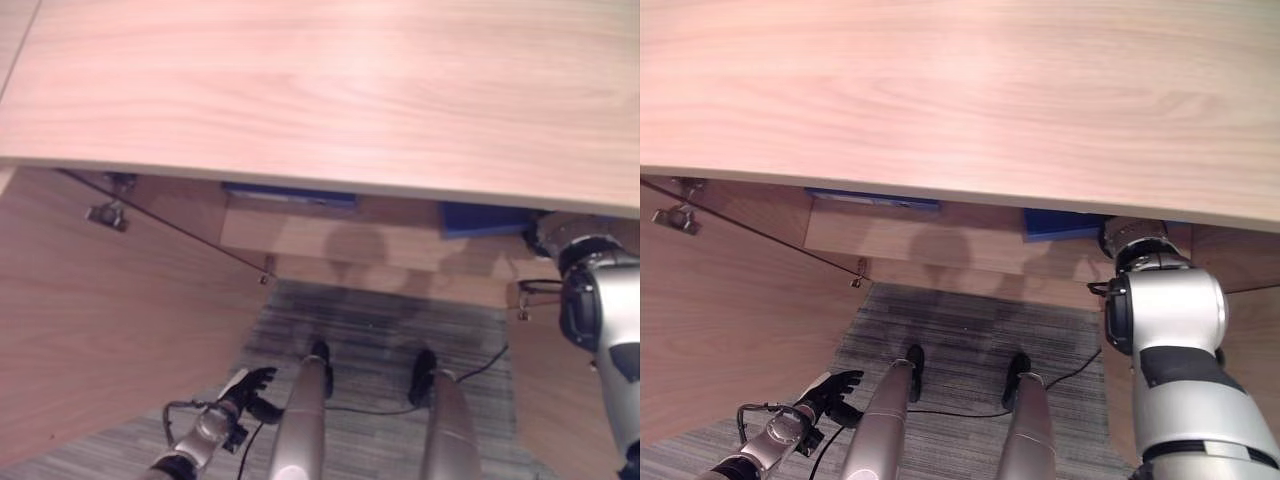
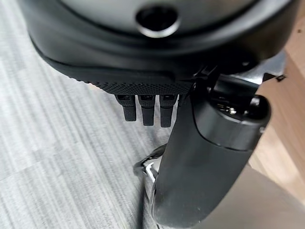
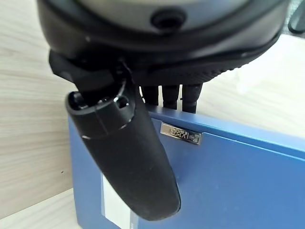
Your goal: Put the empty folder in the office cabinet
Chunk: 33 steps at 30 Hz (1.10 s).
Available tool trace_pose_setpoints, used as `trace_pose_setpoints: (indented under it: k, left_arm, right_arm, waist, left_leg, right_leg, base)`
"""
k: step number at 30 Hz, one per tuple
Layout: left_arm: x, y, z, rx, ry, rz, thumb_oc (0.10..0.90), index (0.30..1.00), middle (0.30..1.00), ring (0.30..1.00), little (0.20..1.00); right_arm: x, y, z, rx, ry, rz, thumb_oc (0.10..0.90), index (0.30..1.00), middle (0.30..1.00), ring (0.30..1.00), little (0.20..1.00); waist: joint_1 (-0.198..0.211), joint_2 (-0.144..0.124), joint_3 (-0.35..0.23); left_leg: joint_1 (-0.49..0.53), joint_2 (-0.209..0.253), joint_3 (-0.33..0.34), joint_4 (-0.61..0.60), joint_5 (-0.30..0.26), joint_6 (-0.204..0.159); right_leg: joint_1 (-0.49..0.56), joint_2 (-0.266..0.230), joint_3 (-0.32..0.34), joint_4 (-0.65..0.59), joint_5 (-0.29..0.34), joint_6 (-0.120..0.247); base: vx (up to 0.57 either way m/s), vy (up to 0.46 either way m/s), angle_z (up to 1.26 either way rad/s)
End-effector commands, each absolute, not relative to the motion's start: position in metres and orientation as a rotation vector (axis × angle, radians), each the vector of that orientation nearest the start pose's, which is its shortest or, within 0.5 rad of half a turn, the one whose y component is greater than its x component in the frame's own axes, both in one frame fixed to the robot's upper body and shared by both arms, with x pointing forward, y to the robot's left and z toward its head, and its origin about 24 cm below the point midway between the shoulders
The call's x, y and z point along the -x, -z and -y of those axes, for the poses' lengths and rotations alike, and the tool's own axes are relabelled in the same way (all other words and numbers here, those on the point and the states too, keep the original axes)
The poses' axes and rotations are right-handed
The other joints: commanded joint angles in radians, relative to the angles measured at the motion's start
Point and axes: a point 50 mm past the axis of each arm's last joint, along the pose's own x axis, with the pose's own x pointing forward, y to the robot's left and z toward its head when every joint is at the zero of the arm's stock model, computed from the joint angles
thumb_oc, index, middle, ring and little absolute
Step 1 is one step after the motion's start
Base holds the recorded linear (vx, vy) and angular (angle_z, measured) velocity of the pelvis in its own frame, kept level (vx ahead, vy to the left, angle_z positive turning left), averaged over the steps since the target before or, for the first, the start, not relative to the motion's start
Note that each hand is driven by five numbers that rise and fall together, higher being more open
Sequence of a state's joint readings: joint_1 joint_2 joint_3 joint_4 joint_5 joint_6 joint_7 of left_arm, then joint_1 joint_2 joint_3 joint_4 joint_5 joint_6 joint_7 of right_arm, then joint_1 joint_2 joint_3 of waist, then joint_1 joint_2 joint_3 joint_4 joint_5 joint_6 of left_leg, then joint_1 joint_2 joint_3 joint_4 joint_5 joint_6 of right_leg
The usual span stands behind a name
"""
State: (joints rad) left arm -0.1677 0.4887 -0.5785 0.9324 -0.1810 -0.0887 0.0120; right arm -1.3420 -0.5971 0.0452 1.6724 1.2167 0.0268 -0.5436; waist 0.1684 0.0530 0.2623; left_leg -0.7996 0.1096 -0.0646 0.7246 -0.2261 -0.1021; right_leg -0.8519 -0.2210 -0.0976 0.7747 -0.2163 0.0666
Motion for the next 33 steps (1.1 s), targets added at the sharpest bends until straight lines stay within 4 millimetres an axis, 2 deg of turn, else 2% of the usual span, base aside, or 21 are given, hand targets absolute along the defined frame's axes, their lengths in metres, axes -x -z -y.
trace_pose_setpoints:
  k: [1, 2, 3, 4, 5, 7, 9, 10, 12, 13, 15, 18, 22, 25, 26, 28, 29, 30, 31, 33]
  left_arm:
    - [-0.212, 0.09, -0.253, -0.589, 0.185, -0.732, 0.8, 0.9, 0.9, 0.9, 0.9]
    - [-0.212, 0.09, -0.253, -0.588, 0.186, -0.731, 0.8, 0.9, 0.9, 0.9, 0.9]
    - [-0.212, 0.09, -0.253, -0.592, 0.188, -0.731, 0.8, 0.9, 0.9, 0.9, 0.9]
    - [-0.212, 0.09, -0.253, -0.592, 0.189, -0.73, 0.8, 0.9, 0.9, 0.9, 0.9]
    - [-0.213, 0.09, -0.253, -0.587, 0.188, -0.729, 0.8, 0.9, 0.9, 0.9, 0.9]
    - [-0.212, 0.089, -0.253, -0.578, 0.187, -0.727, 0.8, 0.9, 0.9, 0.9, 0.9]
    - [-0.212, 0.09, -0.253, -0.569, 0.18, -0.729, 0.8, 0.9, 0.9, 0.9, 0.9]
    - [-0.212, 0.09, -0.252, -0.567, 0.177, -0.729, 0.8, 0.9, 0.9, 0.9, 0.9]
    - [-0.211, 0.091, -0.252, -0.561, 0.176, -0.73, 0.8, 0.9, 0.9, 0.9, 0.9]
    - [-0.211, 0.091, -0.251, -0.559, 0.175, -0.729, 0.8, 0.9, 0.9, 0.9, 0.9]
    - [-0.21, 0.091, -0.252, -0.559, 0.173, -0.733, 0.8, 0.9, 0.9, 0.9, 0.9]
    - [-0.21, 0.092, -0.254, -0.562, 0.164, -0.74, 0.8, 0.9, 0.9, 0.9, 0.9]
    - [-0.209, 0.093, -0.255, -0.562, 0.158, -0.744, 0.8, 0.9, 0.9, 0.9, 0.9]
    - [-0.211, 0.092, -0.258, -0.572, 0.146, -0.75, 0.8, 0.9, 0.9, 0.9, 0.9]
    - [-0.212, 0.092, -0.257, -0.571, 0.145, -0.748, 0.8, 0.9, 0.9, 0.9, 0.9]
    - [-0.212, 0.092, -0.26, -0.582, 0.141, -0.754, 0.8, 0.9, 0.9, 0.9, 0.9]
    - [-0.212, 0.092, -0.262, -0.595, 0.144, -0.758, 0.8, 0.9, 0.9, 0.9, 0.9]
    - [-0.213, 0.092, -0.261, -0.594, 0.144, -0.757, 0.8, 0.9, 0.9, 0.9, 0.9]
    - [-0.214, 0.091, -0.264, -0.601, 0.135, -0.759, 0.8, 0.9, 0.9, 0.9, 0.9]
    - [-0.215, 0.09, -0.266, -0.605, 0.123, -0.761, 0.8, 0.9, 0.9, 0.9, 0.9]
  right_arm:
    - [-0.364, -0.166, 0.337, -0.839, 1.052, -0.264, 0.8, 0.9, 0.9, 0.9, 0.9]
    - [-0.363, -0.162, 0.336, -0.838, 1.052, -0.276, 0.8, 0.9, 0.9, 0.9, 0.9]
    - [-0.364, -0.158, 0.334, -0.834, 1.049, -0.29, 0.8, 0.9, 0.9, 0.9, 0.9]
    - [-0.364, -0.154, 0.333, -0.826, 1.045, -0.3, 0.8, 0.9, 0.9, 0.9, 0.9]
    - [-0.363, -0.151, 0.333, -0.822, 1.049, -0.308, 0.8, 0.9, 0.9, 0.9, 0.9]
    - [-0.36, -0.142, 0.333, -0.812, 1.061, -0.328, 0.8, 0.9, 0.9, 0.9, 0.9]
    - [-0.358, -0.13, 0.33, -0.826, 1.069, -0.354, 0.8, 0.9, 0.9, 0.9, 0.9]
    - [-0.358, -0.129, 0.329, -0.829, 1.07, -0.357, 0.8, 0.9, 0.9, 0.9, 0.9]
    - [-0.358, -0.124, 0.327, -0.835, 1.071, -0.361, 0.8, 0.9, 0.9, 0.9, 0.9]
    - [-0.358, -0.121, 0.326, -0.836, 1.073, -0.366, 0.8, 0.9, 0.9, 0.9, 0.9]
    - [-0.357, -0.115, 0.323, -0.833, 1.074, -0.381, 0.8, 0.9, 0.9, 0.9, 0.9]
    - [-0.359, -0.109, 0.316, -0.83, 1.064, -0.395, 0.8, 0.9, 0.9, 0.9, 0.9]
    - [-0.362, -0.112, 0.312, -0.828, 1.045, -0.388, 0.8, 0.9, 0.9, 0.9, 0.9]
    - [-0.372, -0.135, 0.311, -0.84, 0.998, -0.318, 0.8, 0.9, 0.9, 0.9, 0.9]
    - [-0.372, -0.136, 0.311, -0.84, 0.998, -0.316, 0.8, 0.9, 0.9, 0.9, 0.9]
    - [-0.378, -0.164, 0.315, -0.839, 0.958, -0.227, 0.8, 0.9, 0.9, 0.9, 0.9]
    - [-0.382, -0.186, 0.318, -0.837, 0.926, -0.159, 0.8, 0.9, 0.9, 0.9, 0.9]
    - [-0.382, -0.187, 0.318, -0.836, 0.925, -0.157, 0.8, 0.9, 0.9, 0.9, 0.9]
    - [-0.385, -0.209, 0.321, -0.823, 0.898, -0.09, 0.8, 0.9, 0.9, 0.9, 0.9]
    - [-0.387, -0.234, 0.321, -0.783, 0.86, -0.022, 0.8, 0.9, 0.9, 0.9, 0.9]
  waist:
    - [0.025, 0.021, 0.044]
    - [0.029, 0.023, 0.052]
    - [0.029, 0.022, 0.047]
    - [0.033, 0.023, 0.054]
    - [0.031, 0.022, 0.05]
    - [0.035, 0.024, 0.058]
    - [0.036, 0.024, 0.062]
    - [0.035, 0.024, 0.056]
    - [0.036, 0.025, 0.058]
    - [0.038, 0.025, 0.063]
    - [0.039, 0.024, 0.063]
    - [0.04, 0.024, 0.062]
    - [0.04, 0.024, 0.062]
    - [0.04, 0.02, 0.057]
    - [0.04, 0.021, 0.059]
    - [0.038, 0.018, 0.053]
    - [0.036, 0.013, 0.049]
    - [0.035, 0.015, 0.051]
    - [0.033, 0.01, 0.047]
    - [0.033, 0.006, 0.04]
  left_leg:
    - [0.066, 0.024, -0.081, -0.118, -0.008, -0.038]
    - [0.059, 0.023, -0.079, -0.123, 0.018, -0.037]
    - [0.066, 0.024, -0.082, -0.118, -0.007, -0.038]
    - [0.058, 0.023, -0.08, -0.12, 0.019, -0.037]
    - [0.065, 0.023, -0.083, -0.114, -0.006, -0.038]
    - [0.06, 0.023, -0.083, -0.121, 0.023, -0.037]
    - [0.061, 0.02, -0.086, -0.122, 0.027, -0.038]
    - [0.07, 0.021, -0.088, -0.119, 0.002, -0.039]
    - [0.073, 0.022, -0.089, -0.127, 0.013, -0.039]
    - [0.073, 0.021, -0.087, -0.137, 0.037, -0.039]
    - [0.084, 0.024, -0.085, -0.148, 0.041, -0.04]
    - [0.094, 0.026, -0.086, -0.158, 0.047, -0.043]
    - [0.097, 0.026, -0.088, -0.166, 0.055, -0.045]
    - [0.1, 0.028, -0.091, -0.174, 0.062, -0.05]
    - [0.101, 0.028, -0.091, -0.175, 0.063, -0.05]
    - [0.107, 0.03, -0.09, -0.191, 0.072, -0.055]
    - [0.11, 0.032, -0.09, -0.198, 0.076, -0.058]
    - [0.111, 0.032, -0.09, -0.2, 0.077, -0.058]
    - [0.115, 0.032, -0.091, -0.205, 0.08, -0.06]
    - [0.119, 0.033, -0.09, -0.212, 0.084, -0.061]
  right_leg:
    - [0.142, -0.016, -0.007, -0.011, -0.111, 0.067]
    - [0.136, -0.018, -0.014, -0.018, -0.086, 0.062]
    - [0.145, -0.015, -0.008, -0.011, -0.111, 0.066]
    - [0.141, -0.018, -0.015, -0.021, -0.086, 0.061]
    - [0.151, -0.015, -0.01, -0.015, -0.11, 0.065]
    - [0.147, -0.018, -0.018, -0.026, -0.083, 0.06]
    - [0.151, -0.019, -0.02, -0.028, -0.079, 0.06]
    - [0.16, -0.015, -0.014, -0.023, -0.104, 0.064]
    - [0.163, -0.015, -0.015, -0.028, -0.094, 0.064]
    - [0.16, -0.016, -0.021, -0.039, -0.071, 0.06]
    - [0.174, -0.013, -0.023, -0.05, -0.067, 0.059]
    - [0.183, -0.01, -0.026, -0.058, -0.066, 0.057]
    - [0.187, -0.007, -0.027, -0.062, -0.062, 0.056]
    - [0.187, -0.005, -0.025, -0.061, -0.061, 0.055]
    - [0.187, -0.005, -0.025, -0.062, -0.06, 0.055]
    - [0.192, -0.002, -0.025, -0.071, -0.054, 0.056]
    - [0.195, -0.002, -0.027, -0.081, -0.051, 0.057]
    - [0.195, -0.002, -0.027, -0.082, -0.051, 0.057]
    - [0.197, -0.002, -0.025, -0.085, -0.048, 0.057]
    - [0.203, -0.002, -0.026, -0.089, -0.046, 0.058]
  base:
    - [-0.03, -0.02, 0.14]
    - [-0.03, -0.02, 0.09]
    - [-0.12, -0.005, 0.01]
    - [0.06, -0.035, -0.01]
    - [-0.05, -0.017, 0.0]
    - [-0.08, -0.004, 0.02]
    - [-0.04, -0.015, 0.03]
    - [0.06, -0.032, 0.06]
    - [-0.04, -0.008, 0.01]
    - [-0.12, 0.007, -0.03]
    - [-0.05, 0.0, -0.02]
    - [0.0, 0.0, 0.0]
    - [0.0, 0.0, 0.0]
    - [-0.02, -0.023, -0.04]
    - [-0.01, -0.015, -0.04]
    - [0.0, 0.0, 0.0]
    - [0.0, 0.0, 0.0]
    - [0.0, 0.0, 0.0]
    - [0.0, 0.0, 0.0]
    - [-0.01, -0.011, 0.05]
